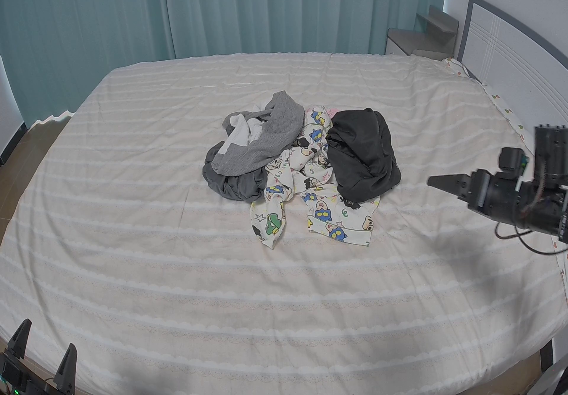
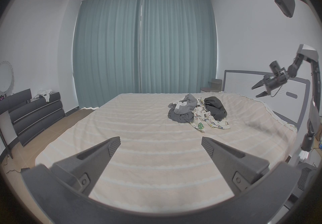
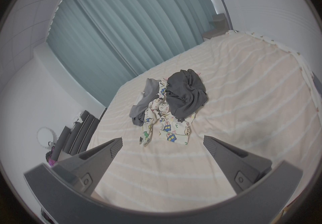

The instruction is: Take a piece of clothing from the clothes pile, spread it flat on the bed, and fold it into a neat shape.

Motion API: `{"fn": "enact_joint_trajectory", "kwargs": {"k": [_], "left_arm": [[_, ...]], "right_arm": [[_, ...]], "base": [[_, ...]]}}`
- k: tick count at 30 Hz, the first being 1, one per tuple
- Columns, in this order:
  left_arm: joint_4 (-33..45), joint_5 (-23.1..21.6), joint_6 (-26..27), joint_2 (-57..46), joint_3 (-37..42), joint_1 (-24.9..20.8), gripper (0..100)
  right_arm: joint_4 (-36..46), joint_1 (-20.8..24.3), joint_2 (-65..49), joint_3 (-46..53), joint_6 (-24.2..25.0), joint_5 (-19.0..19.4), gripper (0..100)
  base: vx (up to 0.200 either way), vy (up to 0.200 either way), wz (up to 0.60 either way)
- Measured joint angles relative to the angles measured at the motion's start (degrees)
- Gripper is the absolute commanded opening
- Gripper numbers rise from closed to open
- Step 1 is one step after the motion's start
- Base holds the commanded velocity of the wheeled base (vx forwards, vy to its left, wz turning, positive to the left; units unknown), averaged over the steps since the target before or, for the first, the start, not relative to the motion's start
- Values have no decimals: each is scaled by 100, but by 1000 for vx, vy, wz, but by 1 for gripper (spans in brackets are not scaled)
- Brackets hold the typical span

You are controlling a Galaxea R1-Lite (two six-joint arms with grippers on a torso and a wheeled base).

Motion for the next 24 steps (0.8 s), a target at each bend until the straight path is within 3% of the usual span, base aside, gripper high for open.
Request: {"fn": "enact_joint_trajectory", "kwargs": {"k": [6,10,17,24], "left_arm": [[0,0,0,0,0,0,100],[0,0,2,0,0,0,100],[-2,0,2,0,0,0,100],[0,0,2,0,0,0,100]], "right_arm": [[-330,424,1495,-920,367,-550,100],[-561,557,2264,-1348,474,-717,100],[-788,457,3178,-1822,479,-1089,100],[-1023,391,3719,-1949,518,-1122,100]], "base": [[0,0,0],[0,0,0],[0,0,0],[0,0,0]]}}
